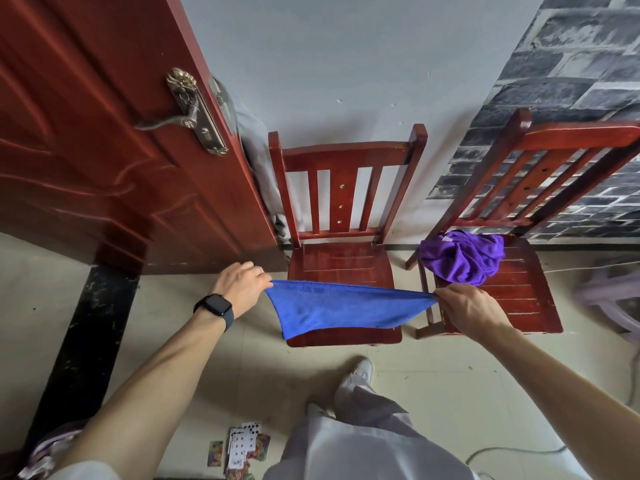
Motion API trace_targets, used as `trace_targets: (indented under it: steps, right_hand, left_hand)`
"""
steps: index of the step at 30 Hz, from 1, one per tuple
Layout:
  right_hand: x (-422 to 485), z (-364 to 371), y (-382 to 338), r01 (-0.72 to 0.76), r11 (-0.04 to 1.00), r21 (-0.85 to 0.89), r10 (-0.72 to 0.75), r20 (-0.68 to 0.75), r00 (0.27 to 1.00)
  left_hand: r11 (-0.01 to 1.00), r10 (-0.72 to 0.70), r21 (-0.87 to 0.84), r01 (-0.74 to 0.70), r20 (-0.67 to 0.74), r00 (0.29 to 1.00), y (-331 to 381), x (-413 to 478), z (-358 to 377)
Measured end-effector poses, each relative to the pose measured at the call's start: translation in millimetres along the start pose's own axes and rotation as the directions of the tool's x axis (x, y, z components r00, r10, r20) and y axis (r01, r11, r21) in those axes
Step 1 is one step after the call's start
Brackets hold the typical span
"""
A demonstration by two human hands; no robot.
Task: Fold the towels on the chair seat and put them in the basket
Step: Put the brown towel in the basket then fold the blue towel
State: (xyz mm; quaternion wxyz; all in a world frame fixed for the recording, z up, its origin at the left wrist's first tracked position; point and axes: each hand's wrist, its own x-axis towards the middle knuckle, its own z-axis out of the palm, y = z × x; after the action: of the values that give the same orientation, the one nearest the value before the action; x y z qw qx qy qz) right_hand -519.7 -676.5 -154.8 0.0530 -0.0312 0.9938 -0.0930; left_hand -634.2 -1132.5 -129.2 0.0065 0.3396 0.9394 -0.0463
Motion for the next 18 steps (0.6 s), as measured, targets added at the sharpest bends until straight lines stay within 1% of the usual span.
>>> trace_targets:
  steps: [2,9,12,14,16,18]
  right_hand:
    - [10.4,1.5,0.1,0.024,0.999,-0.043,-0.023,0.016,1.000]
    - [78.9,-9.3,-5.3,-0.034,0.992,-0.120,0.034,-0.001,0.999]
    - [106.6,-9.4,5.7,-0.037,0.995,-0.095,0.032,-0.044,0.998]
    - [119.5,-8.7,9.9,-0.028,0.996,-0.081,0.023,-0.065,0.998]
    - [127.9,-5.1,13.8,-0.033,0.995,-0.090,0.026,-0.075,0.997]
    - [130.9,4.2,19.2,-0.049,0.993,-0.109,0.041,-0.081,0.996]
  left_hand:
    - [1.000,-0.008,0.017,0.007,0.024,1.000,1.7,6.6,1.7]
    - [0.983,-0.137,0.129,0.127,0.067,0.988,-9.5,57.0,13.4]
    - [0.973,-0.174,0.156,0.170,0.017,0.985,-21.5,78.4,21.0]
    - [0.969,-0.181,0.161,0.186,-0.042,0.983,-26.6,89.7,26.9]
    - [0.969,-0.181,0.153,0.196,-0.112,0.977,-30.5,96.5,34.7]
    - [0.970,-0.188,0.129,0.208,-0.152,0.970,-31.4,97.7,44.3]
